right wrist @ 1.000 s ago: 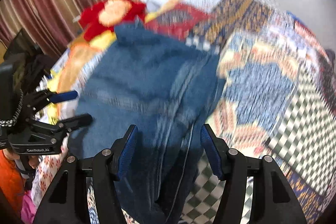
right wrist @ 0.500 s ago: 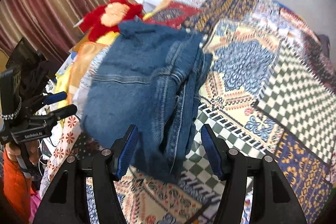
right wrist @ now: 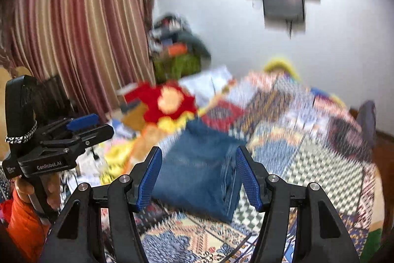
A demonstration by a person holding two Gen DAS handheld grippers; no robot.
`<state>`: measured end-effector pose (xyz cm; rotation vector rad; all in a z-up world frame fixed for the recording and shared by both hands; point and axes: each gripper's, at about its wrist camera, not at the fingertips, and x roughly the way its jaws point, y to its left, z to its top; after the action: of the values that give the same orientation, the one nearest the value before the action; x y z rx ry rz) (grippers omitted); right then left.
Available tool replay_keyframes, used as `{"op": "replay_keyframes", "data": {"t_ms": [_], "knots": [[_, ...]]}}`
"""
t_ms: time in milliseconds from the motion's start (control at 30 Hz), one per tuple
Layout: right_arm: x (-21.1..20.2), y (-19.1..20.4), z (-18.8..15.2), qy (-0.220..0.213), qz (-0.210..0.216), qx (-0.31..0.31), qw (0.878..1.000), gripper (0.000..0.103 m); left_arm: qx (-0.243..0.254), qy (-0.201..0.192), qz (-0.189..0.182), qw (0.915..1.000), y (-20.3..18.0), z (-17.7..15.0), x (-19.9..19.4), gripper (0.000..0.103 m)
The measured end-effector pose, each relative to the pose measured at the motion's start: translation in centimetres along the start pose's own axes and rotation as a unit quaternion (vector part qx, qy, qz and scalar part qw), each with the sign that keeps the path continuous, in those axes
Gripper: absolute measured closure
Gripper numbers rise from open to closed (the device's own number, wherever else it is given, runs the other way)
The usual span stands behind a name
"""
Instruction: Fold large clothes
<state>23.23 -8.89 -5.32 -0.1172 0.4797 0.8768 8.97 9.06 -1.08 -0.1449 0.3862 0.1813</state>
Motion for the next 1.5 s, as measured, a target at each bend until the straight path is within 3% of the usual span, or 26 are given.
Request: {"op": "replay_keyframes", "data": {"t_ms": [233, 400, 433, 500, 633, 767, 933, 1500], "knots": [[-7.3, 3.0, 0.8, -0.110, -0.024, -0.007, 0.994, 0.044, 0.021, -0.092, 0.009, 0.9955, -3.2, 0.9, -5.9, 0.027], [-10.0, 4.7, 0.3, -0.138, -0.040, -0.010, 0.990, 0.043, 0.036, -0.128, 0.026, 0.9908, -4.5, 0.4, -8.2, 0.023], [-10.3, 4.7, 0.1, -0.141, -0.043, -0.009, 0.989, 0.042, 0.036, -0.134, 0.032, 0.9899, -4.7, 0.2, -8.6, 0.018], [-10.8, 4.8, -0.3, -0.146, -0.052, -0.004, 0.988, 0.023, 0.031, -0.142, 0.040, 0.9885, -4.8, -0.2, -9.1, 0.014], [-11.8, 5.1, -1.0, -0.156, -0.067, 0.003, 0.985, 0.017, 0.024, -0.143, 0.046, 0.9883, -4.8, -0.8, -9.6, 0.004], [-12.1, 5.6, -1.6, -0.160, -0.087, 0.005, 0.983, 0.001, 0.018, -0.143, 0.052, 0.9881, -4.8, -1.3, -9.8, 0.001], [-12.2, 5.8, -1.8, -0.161, -0.108, -0.001, 0.981, 0.000, 0.006, -0.133, 0.054, 0.9896, -4.5, -1.4, -9.4, 0.001], [-11.9, 5.2, -2.0, -0.142, -0.105, 0.008, 0.984, 0.000, -0.002, -0.119, 0.054, 0.9914, -4.0, -1.9, -8.9, 0.001]]}}
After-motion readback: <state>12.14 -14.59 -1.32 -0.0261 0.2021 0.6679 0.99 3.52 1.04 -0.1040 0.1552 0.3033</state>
